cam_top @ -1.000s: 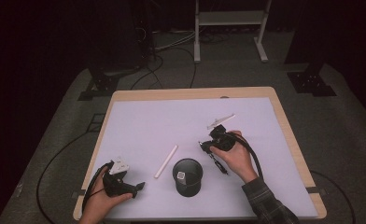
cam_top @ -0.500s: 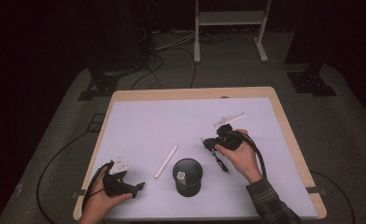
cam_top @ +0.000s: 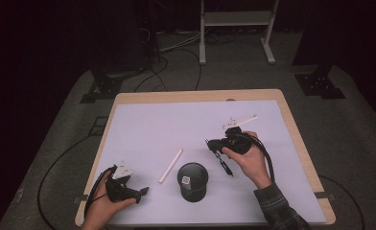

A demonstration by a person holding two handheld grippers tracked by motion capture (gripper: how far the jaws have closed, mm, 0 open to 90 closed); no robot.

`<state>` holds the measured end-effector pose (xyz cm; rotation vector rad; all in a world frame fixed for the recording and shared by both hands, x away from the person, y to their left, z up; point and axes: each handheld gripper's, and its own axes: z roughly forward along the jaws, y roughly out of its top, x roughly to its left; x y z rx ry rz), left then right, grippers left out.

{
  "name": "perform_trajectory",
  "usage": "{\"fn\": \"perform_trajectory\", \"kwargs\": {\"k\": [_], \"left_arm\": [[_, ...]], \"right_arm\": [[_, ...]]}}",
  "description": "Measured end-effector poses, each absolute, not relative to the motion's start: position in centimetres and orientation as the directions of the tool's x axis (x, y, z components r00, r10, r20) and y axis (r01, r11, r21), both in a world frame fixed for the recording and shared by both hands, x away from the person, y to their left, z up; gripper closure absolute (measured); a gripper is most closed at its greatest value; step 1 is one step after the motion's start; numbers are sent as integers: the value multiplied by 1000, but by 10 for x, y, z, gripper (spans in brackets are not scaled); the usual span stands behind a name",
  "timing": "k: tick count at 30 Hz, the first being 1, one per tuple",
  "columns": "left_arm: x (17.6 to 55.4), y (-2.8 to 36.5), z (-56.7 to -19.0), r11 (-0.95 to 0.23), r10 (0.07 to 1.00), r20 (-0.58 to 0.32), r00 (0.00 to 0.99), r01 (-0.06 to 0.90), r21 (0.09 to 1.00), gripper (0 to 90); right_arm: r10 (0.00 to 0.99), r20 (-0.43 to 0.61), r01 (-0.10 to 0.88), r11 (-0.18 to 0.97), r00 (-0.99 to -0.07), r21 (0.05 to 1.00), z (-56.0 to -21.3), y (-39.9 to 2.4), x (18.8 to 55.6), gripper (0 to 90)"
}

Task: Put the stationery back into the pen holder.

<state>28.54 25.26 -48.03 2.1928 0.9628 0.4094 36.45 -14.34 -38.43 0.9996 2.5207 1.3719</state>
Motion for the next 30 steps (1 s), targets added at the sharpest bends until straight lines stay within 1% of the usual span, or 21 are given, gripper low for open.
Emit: {"fn": "perform_trajectory", "kwargs": {"k": [11, 30], "left_arm": [[285, 253, -480, -483, 738, 8, 675, 520, 704, 0], [285, 253, -480, -483, 738, 7, 674, 521, 704, 0]], "right_arm": [[563, 198, 448, 348, -802, 823, -361, -143, 349, 789], [500, 171, 362, 314, -849, 878, -334, -133, 326, 789]]}}
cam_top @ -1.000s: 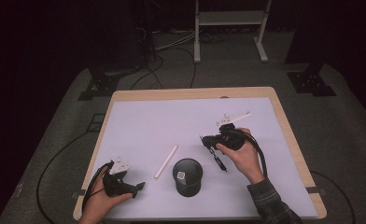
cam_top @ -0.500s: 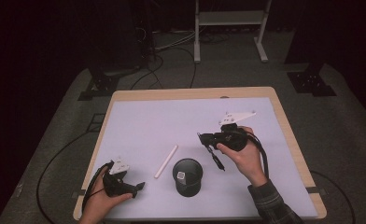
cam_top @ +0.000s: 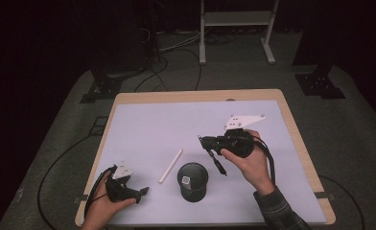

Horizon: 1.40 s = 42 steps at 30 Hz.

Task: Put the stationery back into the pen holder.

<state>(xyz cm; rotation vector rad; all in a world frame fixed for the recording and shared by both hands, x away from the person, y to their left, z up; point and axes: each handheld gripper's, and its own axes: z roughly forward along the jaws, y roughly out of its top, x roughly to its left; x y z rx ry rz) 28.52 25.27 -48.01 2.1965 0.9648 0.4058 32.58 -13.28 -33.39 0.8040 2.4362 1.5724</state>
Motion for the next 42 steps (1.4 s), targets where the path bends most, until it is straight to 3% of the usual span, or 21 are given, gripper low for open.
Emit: {"fn": "perform_trajectory", "kwargs": {"k": [42], "left_arm": [[285, 253, -480, -486, 737, 8, 676, 521, 702, 0]], "right_arm": [[395, 158, 310, 358, -905, 881, -329, -69, 331, 788]]}}
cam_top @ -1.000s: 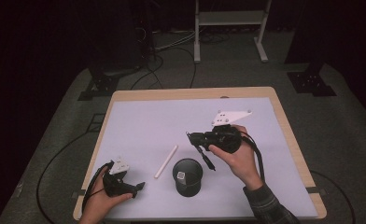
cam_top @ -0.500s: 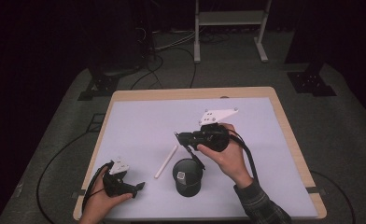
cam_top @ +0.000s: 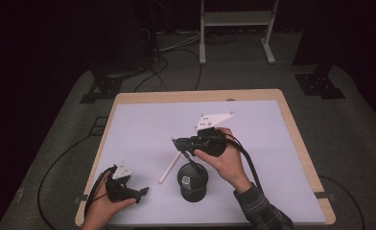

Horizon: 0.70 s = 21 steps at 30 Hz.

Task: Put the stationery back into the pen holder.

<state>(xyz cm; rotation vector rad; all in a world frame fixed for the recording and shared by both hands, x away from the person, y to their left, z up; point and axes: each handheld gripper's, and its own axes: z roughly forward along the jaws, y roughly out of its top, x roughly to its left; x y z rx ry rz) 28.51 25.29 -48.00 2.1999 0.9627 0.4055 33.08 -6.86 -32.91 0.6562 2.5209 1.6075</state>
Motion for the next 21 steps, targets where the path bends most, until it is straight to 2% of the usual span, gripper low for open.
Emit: {"fn": "perform_trajectory", "kwargs": {"k": [21], "left_arm": [[285, 253, -480, -480, 739, 5, 673, 522, 705, 0]], "right_arm": [[395, 171, 333, 388, -903, 859, -351, -70, 332, 787]]}}
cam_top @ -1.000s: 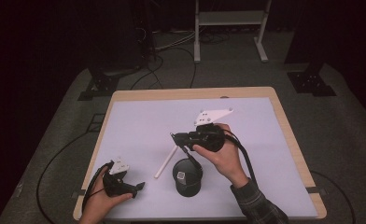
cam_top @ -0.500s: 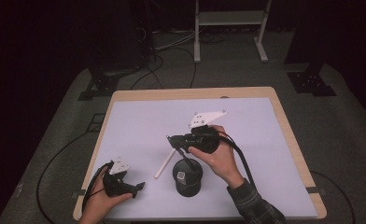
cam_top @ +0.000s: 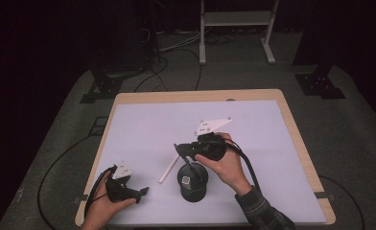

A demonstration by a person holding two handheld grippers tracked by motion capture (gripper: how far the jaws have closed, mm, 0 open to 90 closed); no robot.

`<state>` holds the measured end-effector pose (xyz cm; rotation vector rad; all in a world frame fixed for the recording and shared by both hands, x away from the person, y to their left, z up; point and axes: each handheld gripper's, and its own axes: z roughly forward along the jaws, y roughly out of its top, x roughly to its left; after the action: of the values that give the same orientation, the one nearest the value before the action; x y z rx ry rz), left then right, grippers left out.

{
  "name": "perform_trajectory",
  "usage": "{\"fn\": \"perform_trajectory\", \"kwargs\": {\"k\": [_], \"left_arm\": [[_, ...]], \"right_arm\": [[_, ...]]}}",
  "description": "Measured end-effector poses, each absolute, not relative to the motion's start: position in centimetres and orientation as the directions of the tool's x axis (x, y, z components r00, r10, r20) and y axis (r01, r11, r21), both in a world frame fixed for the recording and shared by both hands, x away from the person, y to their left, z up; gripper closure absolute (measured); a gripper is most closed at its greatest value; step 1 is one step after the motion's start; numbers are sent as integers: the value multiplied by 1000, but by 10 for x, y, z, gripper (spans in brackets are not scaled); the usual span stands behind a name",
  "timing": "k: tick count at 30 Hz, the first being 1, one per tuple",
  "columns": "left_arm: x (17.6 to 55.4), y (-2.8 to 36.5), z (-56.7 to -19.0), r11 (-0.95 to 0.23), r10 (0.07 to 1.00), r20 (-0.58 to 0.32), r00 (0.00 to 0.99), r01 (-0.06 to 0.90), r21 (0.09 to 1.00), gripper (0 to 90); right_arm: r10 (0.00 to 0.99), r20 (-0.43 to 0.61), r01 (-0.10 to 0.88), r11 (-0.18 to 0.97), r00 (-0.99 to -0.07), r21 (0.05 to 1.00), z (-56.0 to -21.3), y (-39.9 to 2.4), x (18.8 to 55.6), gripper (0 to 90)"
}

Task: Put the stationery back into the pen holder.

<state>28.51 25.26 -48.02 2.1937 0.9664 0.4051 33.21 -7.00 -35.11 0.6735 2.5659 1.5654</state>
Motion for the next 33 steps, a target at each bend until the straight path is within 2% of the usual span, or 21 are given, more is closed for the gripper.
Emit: {"fn": "perform_trajectory", "kwargs": {"k": [33], "left_arm": [[285, 253, -480, -480, 740, 5, 673, 522, 705, 0]], "right_arm": [[388, 167, 349, 466, -906, 813, -366, -76, 325, 788]]}}
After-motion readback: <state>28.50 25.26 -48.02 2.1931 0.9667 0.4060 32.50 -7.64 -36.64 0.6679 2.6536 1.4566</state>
